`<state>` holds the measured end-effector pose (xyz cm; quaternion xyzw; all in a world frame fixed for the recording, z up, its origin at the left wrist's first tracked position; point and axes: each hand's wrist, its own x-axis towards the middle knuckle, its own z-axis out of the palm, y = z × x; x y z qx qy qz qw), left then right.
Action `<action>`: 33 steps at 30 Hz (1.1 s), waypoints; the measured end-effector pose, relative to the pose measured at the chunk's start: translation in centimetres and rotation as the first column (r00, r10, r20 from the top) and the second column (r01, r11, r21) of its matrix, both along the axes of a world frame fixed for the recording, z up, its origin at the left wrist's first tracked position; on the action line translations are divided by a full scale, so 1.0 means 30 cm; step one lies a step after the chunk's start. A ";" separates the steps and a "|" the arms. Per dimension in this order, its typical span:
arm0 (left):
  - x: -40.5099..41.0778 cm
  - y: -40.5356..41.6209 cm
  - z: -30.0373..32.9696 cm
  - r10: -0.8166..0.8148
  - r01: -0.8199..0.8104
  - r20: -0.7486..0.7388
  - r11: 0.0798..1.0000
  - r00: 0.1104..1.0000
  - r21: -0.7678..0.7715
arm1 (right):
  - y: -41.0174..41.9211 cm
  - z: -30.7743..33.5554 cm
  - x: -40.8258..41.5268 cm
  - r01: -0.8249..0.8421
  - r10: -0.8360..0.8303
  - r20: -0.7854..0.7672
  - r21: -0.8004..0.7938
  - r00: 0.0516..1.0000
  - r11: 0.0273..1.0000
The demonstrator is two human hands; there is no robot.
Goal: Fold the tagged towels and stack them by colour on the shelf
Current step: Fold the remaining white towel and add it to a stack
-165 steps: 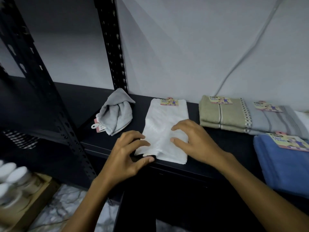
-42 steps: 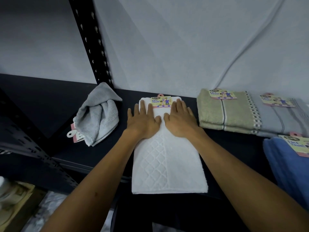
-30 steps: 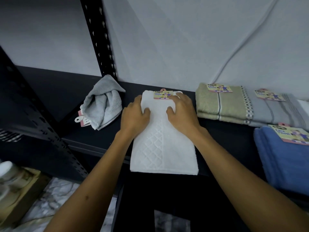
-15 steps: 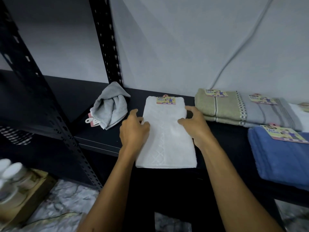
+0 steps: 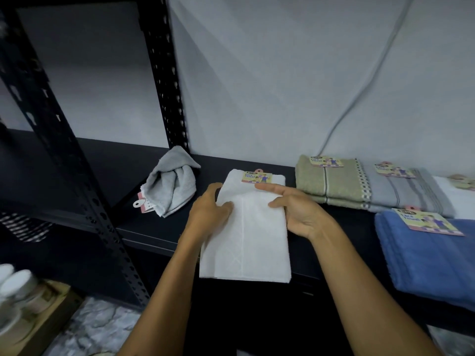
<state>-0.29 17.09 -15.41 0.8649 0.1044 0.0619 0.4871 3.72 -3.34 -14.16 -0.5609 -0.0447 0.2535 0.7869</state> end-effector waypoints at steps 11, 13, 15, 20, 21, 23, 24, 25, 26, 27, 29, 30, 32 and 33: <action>-0.016 0.038 0.070 -0.174 0.088 -0.065 0.746 0.983 -0.660 | -0.053 0.011 0.013 -0.011 0.005 0.035 0.157 0.999 0.988; -0.010 0.033 0.069 -0.200 0.130 -0.024 0.722 0.980 -0.680 | -0.059 0.017 0.016 0.002 -0.009 0.046 0.154 0.999 0.988; -0.006 0.026 0.068 -0.180 0.145 0.027 0.685 0.983 -0.714 | -0.065 0.027 0.010 -0.003 -0.006 0.060 0.141 0.998 0.990; 0.007 0.016 0.077 -0.134 0.151 0.081 0.674 0.988 -0.723 | -0.087 0.039 0.000 -0.004 -0.005 0.096 0.090 0.995 0.996; 0.008 0.016 0.079 -0.142 0.158 0.083 0.678 0.986 -0.718 | -0.092 0.039 0.000 0.004 -0.011 0.104 0.067 0.995 0.998; 0.011 0.020 0.081 -0.158 0.169 0.079 0.713 0.984 -0.681 | -0.102 0.040 0.001 0.020 -0.023 0.118 0.024 0.993 1.000; 0.012 0.023 0.082 -0.158 0.170 0.078 0.731 0.984 -0.661 | -0.106 0.040 0.002 0.030 -0.030 0.125 0.005 0.992 1.000; 0.013 0.027 0.083 -0.153 0.168 0.079 0.747 0.985 -0.644 | -0.111 0.043 0.001 0.040 -0.038 0.135 -0.013 0.990 0.999; 0.014 0.032 0.083 -0.144 0.164 0.082 0.762 0.986 -0.627 | -0.114 0.046 0.001 0.051 -0.046 0.147 -0.030 0.988 0.998; 0.012 0.037 0.086 -0.136 0.160 0.086 0.776 0.987 -0.610 | -0.117 0.050 -0.001 0.068 -0.059 0.160 -0.050 0.985 0.996; 0.011 0.045 0.097 -0.124 0.159 0.100 0.795 0.987 -0.586 | -0.120 0.067 -0.005 0.110 -0.085 0.202 -0.114 0.976 0.987; 0.011 0.047 0.105 -0.116 0.158 0.109 0.797 0.987 -0.583 | -0.122 0.078 -0.009 0.130 -0.093 0.228 -0.154 0.969 0.980; 0.014 0.048 0.129 -0.091 0.152 0.134 0.804 0.987 -0.574 | -0.122 0.108 -0.015 0.160 -0.095 0.279 -0.219 0.955 0.963; 0.016 0.050 0.144 -0.083 0.151 0.147 0.817 0.986 -0.557 | -0.120 0.125 -0.019 0.173 -0.095 0.305 -0.241 0.948 0.955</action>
